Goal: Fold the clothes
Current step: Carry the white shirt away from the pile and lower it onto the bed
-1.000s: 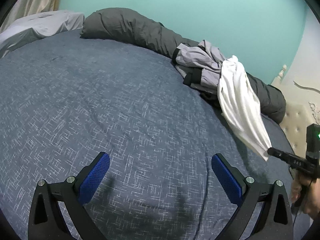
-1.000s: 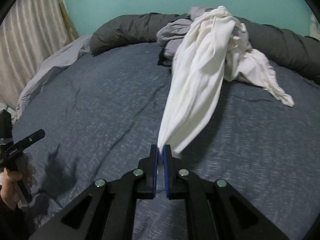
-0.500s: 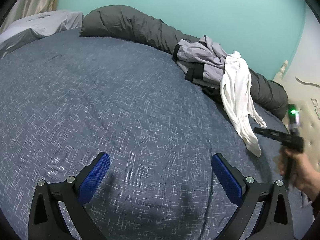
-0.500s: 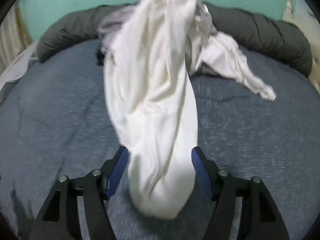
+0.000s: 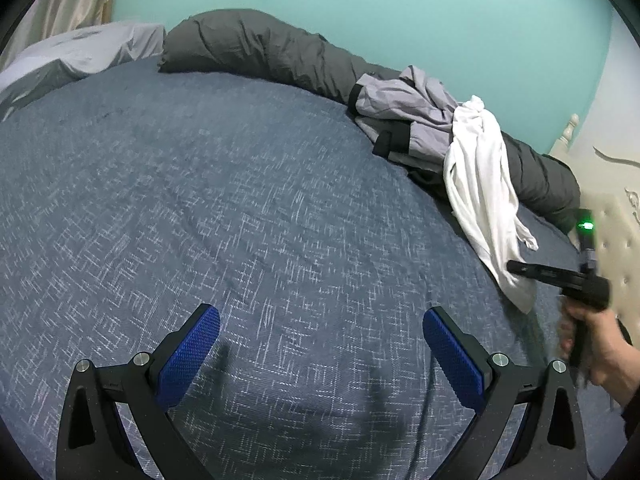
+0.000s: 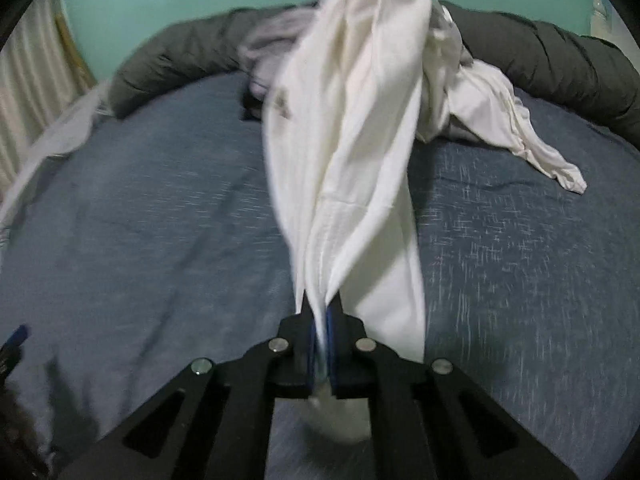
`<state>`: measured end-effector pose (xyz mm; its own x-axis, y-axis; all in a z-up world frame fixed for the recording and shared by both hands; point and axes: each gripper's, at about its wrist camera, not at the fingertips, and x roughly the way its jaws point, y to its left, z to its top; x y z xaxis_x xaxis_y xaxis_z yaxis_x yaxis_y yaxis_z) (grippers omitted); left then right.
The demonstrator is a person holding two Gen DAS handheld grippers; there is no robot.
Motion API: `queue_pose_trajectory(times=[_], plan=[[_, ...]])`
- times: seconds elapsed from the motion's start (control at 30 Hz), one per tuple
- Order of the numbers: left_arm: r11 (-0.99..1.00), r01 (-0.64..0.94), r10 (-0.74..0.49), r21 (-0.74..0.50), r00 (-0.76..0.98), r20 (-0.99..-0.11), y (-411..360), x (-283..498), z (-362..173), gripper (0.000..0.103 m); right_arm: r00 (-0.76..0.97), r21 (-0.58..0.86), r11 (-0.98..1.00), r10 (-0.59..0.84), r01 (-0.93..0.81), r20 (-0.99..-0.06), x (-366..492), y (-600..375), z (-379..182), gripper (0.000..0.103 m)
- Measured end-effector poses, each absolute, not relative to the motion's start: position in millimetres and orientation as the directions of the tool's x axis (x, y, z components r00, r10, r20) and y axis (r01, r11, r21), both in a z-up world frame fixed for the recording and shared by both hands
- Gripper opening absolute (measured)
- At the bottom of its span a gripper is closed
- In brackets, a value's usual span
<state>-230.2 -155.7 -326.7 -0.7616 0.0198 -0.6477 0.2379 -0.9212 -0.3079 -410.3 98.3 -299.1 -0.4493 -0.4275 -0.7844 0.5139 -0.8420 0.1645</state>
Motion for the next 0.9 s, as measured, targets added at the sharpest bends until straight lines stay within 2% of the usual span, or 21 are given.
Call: queue_pose_trajectory(times=[0.37,0.9], plan=[[-0.921,0.175,0.090,-0.349,-0.774,-0.626,-133,-182,-280,0.103,-0.416,0.314,-0.740,-0.618,0.595,-0.667,-290,130,-186,0.003],[-0.953,0.049,0.132,-0.300,-0.824,-0.551,-91,-73,-141,0.103,-0.478,0.398,-0.651,-0.752,0.647,-0.453,-172,186,-25,0.003]])
